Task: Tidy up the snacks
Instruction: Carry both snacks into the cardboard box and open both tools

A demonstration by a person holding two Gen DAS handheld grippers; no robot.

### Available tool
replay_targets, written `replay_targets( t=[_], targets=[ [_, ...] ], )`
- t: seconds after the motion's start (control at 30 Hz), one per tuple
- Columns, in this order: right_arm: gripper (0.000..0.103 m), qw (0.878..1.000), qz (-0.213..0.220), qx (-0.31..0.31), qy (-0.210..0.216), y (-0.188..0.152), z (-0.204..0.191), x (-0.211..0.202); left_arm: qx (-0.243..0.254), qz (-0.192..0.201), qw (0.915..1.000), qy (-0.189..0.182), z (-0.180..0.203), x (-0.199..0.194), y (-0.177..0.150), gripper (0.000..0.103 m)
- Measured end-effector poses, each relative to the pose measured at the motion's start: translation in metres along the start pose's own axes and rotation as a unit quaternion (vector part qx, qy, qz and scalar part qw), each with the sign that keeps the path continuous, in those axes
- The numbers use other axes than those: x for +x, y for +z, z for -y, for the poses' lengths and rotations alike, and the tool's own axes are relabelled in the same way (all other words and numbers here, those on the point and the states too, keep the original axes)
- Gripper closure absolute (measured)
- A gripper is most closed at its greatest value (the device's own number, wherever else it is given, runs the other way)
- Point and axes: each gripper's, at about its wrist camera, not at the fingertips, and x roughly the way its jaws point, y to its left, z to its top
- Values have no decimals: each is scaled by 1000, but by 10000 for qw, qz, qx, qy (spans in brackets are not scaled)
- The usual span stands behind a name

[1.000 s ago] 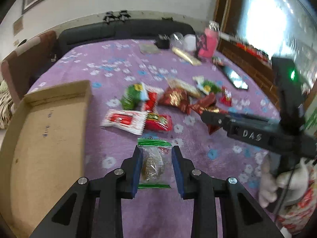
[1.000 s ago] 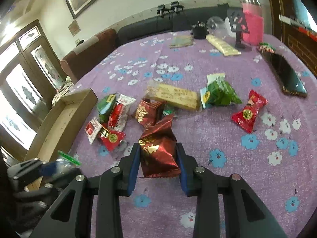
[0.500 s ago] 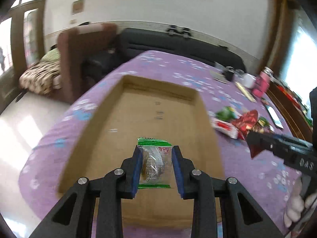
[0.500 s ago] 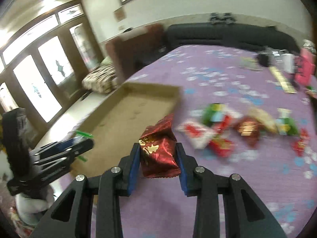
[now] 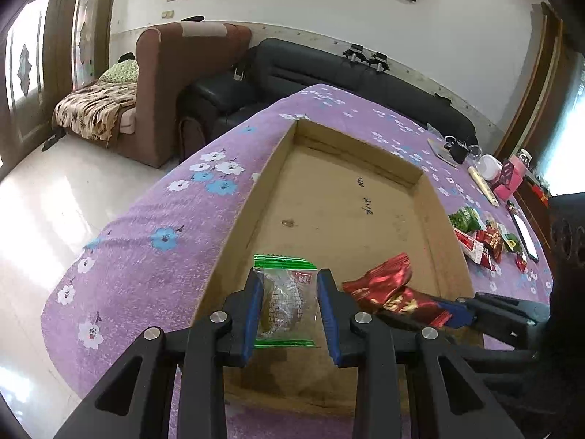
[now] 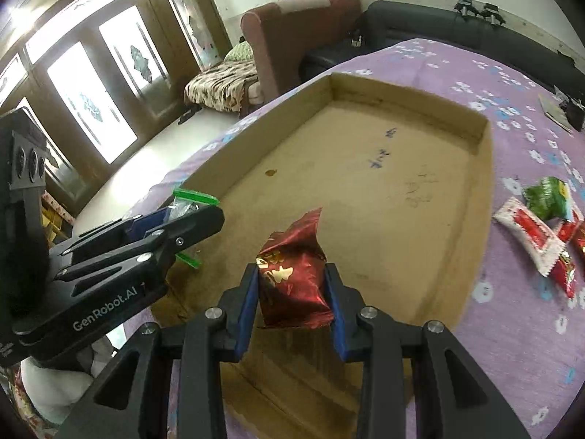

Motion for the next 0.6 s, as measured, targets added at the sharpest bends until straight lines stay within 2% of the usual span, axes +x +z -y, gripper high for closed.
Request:
replay_targets(
  t=[0.23,0.37,0.47,0.6],
  targets=[
    [66,10000,17,2,-47,1,-2,7,-158,93,9998,-125,-6,-5,2,70],
    [60,9998,165,-14,-53,3,-1,0,-199,253,9994,-84,-3,-18,3,52],
    [57,9994,332,-60,-92,3,-1,-10,-251,423,9988,-87,0,-30,5,45],
    [56,9980,626,29,-88,1,8,-33,-292,736,9965,-262,9,-52,7,26]
  ],
)
